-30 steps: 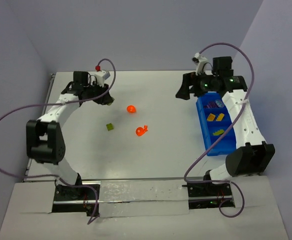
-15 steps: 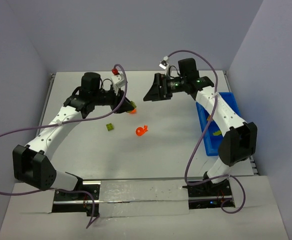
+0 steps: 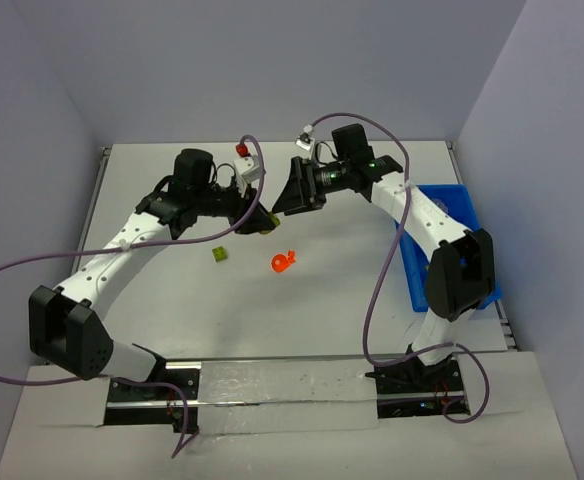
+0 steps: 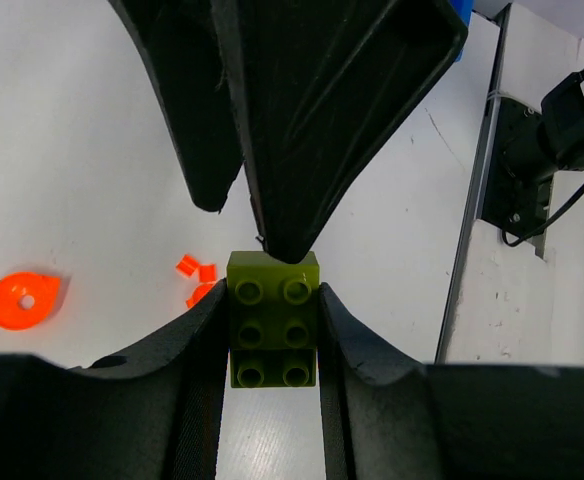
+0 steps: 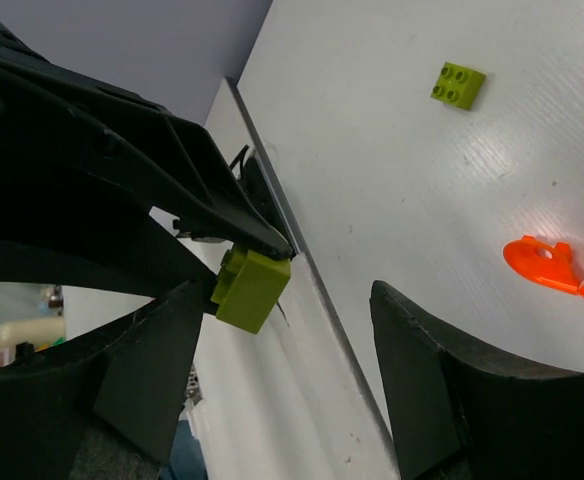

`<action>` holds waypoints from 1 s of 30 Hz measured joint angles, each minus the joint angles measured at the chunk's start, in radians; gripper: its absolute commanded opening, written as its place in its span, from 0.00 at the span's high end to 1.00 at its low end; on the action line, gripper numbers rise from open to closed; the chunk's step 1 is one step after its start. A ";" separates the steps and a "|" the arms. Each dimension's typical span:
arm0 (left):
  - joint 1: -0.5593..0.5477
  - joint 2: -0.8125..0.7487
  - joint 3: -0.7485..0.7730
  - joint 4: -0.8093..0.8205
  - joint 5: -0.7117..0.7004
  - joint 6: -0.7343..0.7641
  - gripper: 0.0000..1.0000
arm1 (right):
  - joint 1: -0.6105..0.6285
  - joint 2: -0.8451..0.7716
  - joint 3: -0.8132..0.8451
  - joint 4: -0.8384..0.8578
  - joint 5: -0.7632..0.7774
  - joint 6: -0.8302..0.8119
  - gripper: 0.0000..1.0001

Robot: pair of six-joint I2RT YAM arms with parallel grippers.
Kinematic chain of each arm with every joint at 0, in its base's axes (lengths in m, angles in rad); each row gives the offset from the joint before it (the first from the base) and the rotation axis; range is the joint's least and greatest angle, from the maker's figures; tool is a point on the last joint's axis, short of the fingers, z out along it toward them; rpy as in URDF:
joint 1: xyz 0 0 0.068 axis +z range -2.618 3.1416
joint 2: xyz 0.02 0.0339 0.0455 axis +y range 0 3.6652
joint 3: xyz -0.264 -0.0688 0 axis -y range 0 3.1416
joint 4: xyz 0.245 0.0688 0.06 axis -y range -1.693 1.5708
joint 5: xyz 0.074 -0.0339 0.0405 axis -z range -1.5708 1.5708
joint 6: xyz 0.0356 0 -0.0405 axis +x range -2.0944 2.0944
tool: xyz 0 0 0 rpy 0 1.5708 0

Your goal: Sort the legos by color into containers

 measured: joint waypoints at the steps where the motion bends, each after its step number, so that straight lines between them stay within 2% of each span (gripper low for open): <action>1: -0.001 0.001 0.000 -0.002 -0.001 0.000 1.00 | 0.003 0.004 0.002 0.000 -0.003 0.000 0.31; 9: -0.006 0.003 0.001 -0.005 -0.015 0.002 1.00 | 0.030 0.014 0.004 0.004 -0.025 0.000 0.42; 13: -0.007 0.003 0.001 -0.015 -0.019 0.007 1.00 | 0.045 0.014 -0.008 0.015 -0.031 -0.001 0.54; 14: -0.007 0.004 0.001 -0.018 -0.019 0.007 1.00 | 0.047 0.014 -0.010 0.015 -0.032 -0.001 0.55; 18: -0.008 0.004 0.005 -0.026 -0.027 0.015 1.00 | 0.048 0.015 -0.010 0.019 -0.035 0.013 0.75; 21: -0.012 0.004 0.007 -0.030 -0.039 0.018 0.95 | 0.047 0.016 -0.010 0.021 -0.035 0.019 0.95; 22: -0.012 0.004 0.008 -0.031 -0.042 0.019 0.88 | 0.047 0.016 -0.010 0.021 -0.036 0.019 1.00; 23: -0.013 0.004 0.009 -0.032 -0.046 0.019 0.71 | 0.047 0.016 -0.010 0.022 -0.035 0.019 1.00; 25: -0.015 0.004 0.009 -0.034 -0.055 0.019 0.54 | 0.046 0.016 -0.013 0.025 -0.036 0.018 1.00; 27: -0.019 0.005 0.010 -0.038 -0.072 0.016 0.20 | 0.046 0.016 -0.020 0.032 -0.038 0.014 1.00; 28: -0.021 0.005 0.010 -0.039 -0.084 0.016 0.10 | 0.044 0.016 -0.023 0.033 -0.043 0.010 1.00; 30: -0.020 0.005 0.011 -0.037 -0.125 0.014 0.01 | 0.033 0.012 -0.033 0.027 -0.059 0.000 1.00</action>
